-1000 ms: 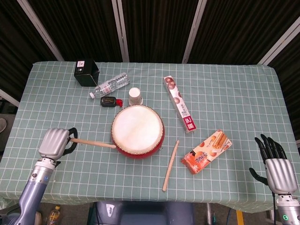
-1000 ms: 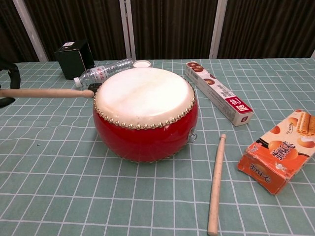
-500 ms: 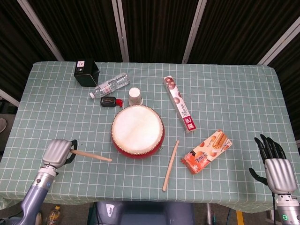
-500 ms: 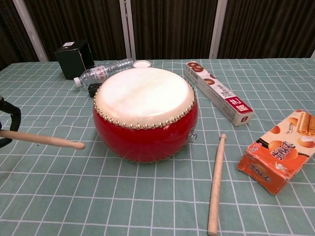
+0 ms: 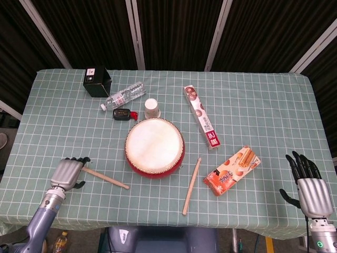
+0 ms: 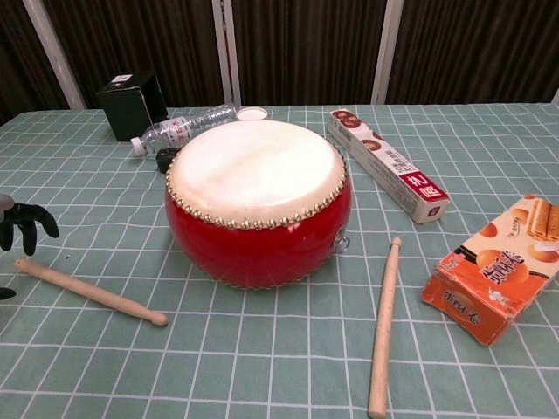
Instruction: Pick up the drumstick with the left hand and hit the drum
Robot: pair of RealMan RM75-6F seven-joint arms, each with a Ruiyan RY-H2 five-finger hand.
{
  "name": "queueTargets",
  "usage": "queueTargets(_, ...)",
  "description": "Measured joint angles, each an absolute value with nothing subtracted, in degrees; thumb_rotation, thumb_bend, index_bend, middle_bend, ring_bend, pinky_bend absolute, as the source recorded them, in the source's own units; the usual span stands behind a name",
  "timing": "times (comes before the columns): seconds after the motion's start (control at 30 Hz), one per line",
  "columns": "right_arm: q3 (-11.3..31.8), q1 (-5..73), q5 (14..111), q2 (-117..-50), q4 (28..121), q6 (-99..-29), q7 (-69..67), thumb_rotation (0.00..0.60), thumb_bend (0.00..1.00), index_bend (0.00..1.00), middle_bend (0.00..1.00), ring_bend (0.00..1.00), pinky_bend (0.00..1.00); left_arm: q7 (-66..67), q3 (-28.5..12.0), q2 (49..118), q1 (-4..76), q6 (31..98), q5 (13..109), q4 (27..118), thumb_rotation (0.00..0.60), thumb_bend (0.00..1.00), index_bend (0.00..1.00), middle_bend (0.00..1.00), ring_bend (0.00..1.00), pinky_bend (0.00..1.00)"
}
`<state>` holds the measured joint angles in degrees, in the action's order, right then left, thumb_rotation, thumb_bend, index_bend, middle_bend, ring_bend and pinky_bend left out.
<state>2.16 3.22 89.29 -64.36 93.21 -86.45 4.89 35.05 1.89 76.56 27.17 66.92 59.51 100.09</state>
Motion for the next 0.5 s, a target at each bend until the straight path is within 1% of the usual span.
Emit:
queueTargets(0.17, 2.23, 3.24, 89.16, -64.34, 93.26, -86.43, 4.99, 0.6, 0.25, 0.0, 0.0, 0.0, 0.12, 34.83, 1.71, 75.97, 27.05, 66.9, 59.56, 101.0, 0.6, 0.15, 0.16, 0.24, 0.22, 0.29)
queueTargets(0.27, 2.24, 3.24, 89.17, -64.36, 93.16, -86.46, 4.96, 0.6, 0.25, 0.0, 0.0, 0.0, 0.12, 34.02, 1.49, 75.39, 26.8, 67.36, 60.26, 101.72, 0.6, 0.13, 0.1, 0.18, 0.16, 0.25)
queueTargets(0.37, 2.28, 3.2, 89.14, -64.34, 93.09, -86.54, 4.91, 0.6, 0.25, 0.0, 0.0, 0.0, 0.12, 33.02, 1.25, 74.21, 26.49, 68.14, 61.63, 102.79, 0.6, 0.08, 0.03, 0.08, 0.07, 0.18)
queueTargets(0.43, 2.33, 3.16, 89.08, -64.35, 93.0, -86.69, 5.09, 0.6, 0.25, 0.0, 0.0, 0.0, 0.12, 32.16, 1.06, 73.25, 26.21, 68.94, 62.81, 103.58, 0.6, 0.05, 0.0, 0.04, 0.02, 0.15)
queueTargets(0.5, 2.33, 3.18, 89.04, -64.32, 93.04, -86.57, 5.04, 0.6, 0.25, 0.0, 0.0, 0.0, 0.12, 30.38, 0.94, 71.78, 25.64, 70.13, 64.83, 104.68, 0.6, 0.01, 0.0, 0.02, 0.01, 0.14)
